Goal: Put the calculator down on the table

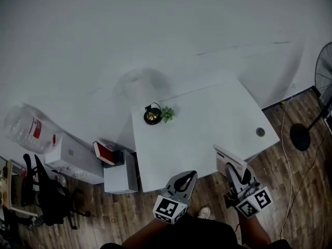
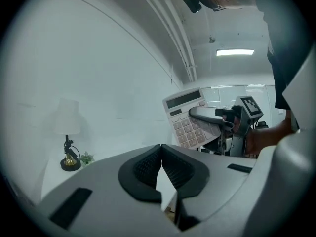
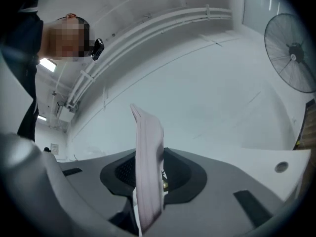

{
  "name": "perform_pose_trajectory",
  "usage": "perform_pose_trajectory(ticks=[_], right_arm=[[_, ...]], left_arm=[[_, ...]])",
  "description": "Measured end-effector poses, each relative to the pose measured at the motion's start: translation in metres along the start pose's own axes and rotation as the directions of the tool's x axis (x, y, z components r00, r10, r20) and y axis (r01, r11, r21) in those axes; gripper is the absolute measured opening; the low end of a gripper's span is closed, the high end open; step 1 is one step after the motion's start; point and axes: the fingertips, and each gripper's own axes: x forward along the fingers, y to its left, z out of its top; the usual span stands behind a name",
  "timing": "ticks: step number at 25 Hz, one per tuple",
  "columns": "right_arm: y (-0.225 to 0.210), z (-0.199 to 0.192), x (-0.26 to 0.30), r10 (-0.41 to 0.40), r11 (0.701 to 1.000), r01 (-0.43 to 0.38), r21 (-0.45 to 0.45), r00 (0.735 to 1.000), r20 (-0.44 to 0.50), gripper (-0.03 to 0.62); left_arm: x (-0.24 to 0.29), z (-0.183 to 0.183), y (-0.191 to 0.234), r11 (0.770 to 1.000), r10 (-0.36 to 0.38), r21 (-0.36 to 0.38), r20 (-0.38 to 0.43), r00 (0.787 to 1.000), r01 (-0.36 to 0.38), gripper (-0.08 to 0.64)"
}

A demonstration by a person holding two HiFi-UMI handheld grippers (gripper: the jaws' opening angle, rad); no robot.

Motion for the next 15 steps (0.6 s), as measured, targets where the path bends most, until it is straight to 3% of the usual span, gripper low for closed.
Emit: perform_pose_trajectory(ticks=[6, 15], right_arm=[[0.013, -0.041, 0.041, 0.064, 0.998, -0.062, 0.018, 0.993, -0.098, 0.132], [0.026, -0.089, 0.109, 0.152, 0.987, -0.141, 0.072, 0.97, -0.192, 0.133]], left_arm=[[-0.019, 0.0, 0.044, 0.993, 0.118, -0.026, -0.001, 0.993, -0.118, 0.018], [-0.043, -0.025, 0.119, 0.96, 0.26, -0.098, -0.03, 0.965, -0.262, 0.018]])
